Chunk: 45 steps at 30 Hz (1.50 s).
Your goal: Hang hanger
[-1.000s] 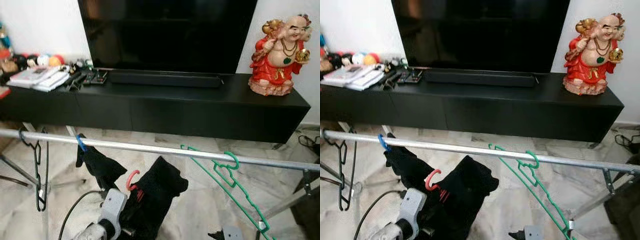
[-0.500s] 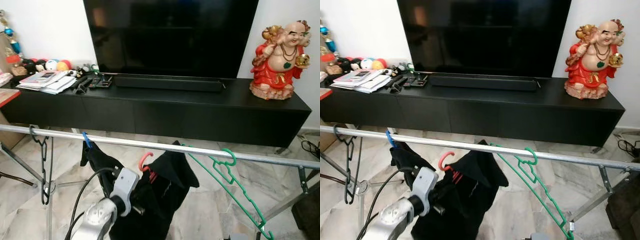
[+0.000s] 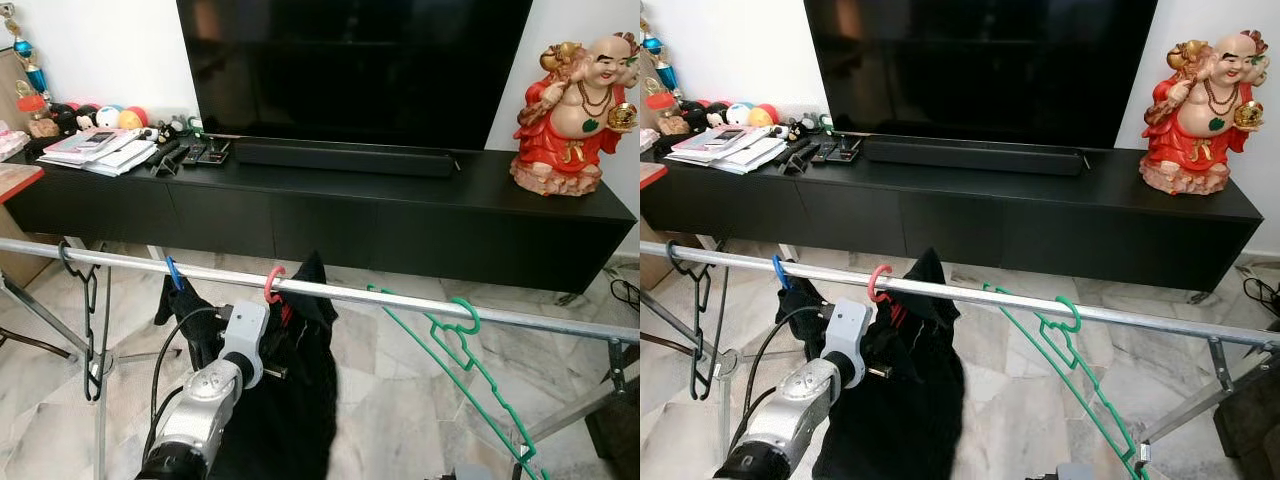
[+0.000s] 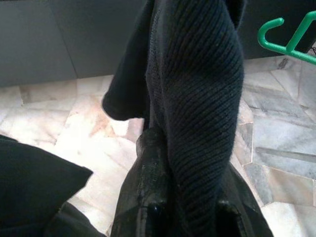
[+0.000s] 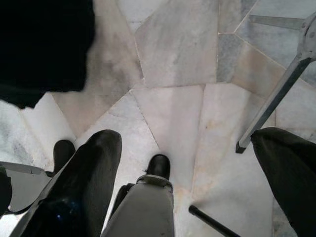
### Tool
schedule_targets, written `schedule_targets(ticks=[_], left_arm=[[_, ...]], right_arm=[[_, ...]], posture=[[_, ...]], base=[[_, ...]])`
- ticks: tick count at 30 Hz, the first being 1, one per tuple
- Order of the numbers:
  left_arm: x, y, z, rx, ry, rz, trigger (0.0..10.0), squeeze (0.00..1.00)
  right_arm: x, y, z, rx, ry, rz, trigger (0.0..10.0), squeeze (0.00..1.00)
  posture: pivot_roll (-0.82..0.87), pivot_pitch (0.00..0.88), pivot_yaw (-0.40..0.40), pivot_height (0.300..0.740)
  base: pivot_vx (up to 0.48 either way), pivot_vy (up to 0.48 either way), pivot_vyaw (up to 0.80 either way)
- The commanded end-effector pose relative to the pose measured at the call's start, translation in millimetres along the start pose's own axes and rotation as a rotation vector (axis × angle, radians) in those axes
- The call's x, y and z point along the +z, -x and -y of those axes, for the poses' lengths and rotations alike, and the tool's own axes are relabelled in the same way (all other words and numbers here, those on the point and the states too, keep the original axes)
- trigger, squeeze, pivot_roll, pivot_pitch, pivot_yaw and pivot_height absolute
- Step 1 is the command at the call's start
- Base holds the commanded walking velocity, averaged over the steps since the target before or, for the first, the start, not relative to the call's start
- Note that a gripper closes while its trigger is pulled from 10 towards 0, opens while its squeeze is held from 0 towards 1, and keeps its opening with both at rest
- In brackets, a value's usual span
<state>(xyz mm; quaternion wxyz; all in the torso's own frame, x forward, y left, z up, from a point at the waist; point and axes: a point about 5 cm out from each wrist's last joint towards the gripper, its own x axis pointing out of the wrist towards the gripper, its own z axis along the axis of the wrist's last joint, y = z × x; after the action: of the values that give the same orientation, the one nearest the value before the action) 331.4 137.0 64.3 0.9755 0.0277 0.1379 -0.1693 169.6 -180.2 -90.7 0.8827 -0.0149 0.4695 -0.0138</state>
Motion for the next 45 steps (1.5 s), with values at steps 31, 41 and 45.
schedule_targets(ticks=[31,41,45], left_arm=[[0,-9.3,-7.0,0.071,-0.008,-0.051,10.0,1.0],[8,10.0,-7.4,0.104,0.052,0.109,10.0,1.0],[12,28.0,-11.8,0.136,0.049,0.163,10.0,1.0]], right_arm=[[9,-2.7,-16.3,0.018,0.016,0.0,10.0,0.0],[7,-2.4,-16.9,0.017,0.01,-0.002,10.0,0.0],[7,-2.3,-17.5,0.018,0.008,-0.001,10.0,0.0]], posture=[[0.07,0.053,-0.011,0.74],[0.07,0.048,0.003,0.74],[0.07,0.038,0.011,0.74]], base=[[0.0,0.0,0.0],[0.0,0.0,0.0],[0.0,0.0,0.0]])
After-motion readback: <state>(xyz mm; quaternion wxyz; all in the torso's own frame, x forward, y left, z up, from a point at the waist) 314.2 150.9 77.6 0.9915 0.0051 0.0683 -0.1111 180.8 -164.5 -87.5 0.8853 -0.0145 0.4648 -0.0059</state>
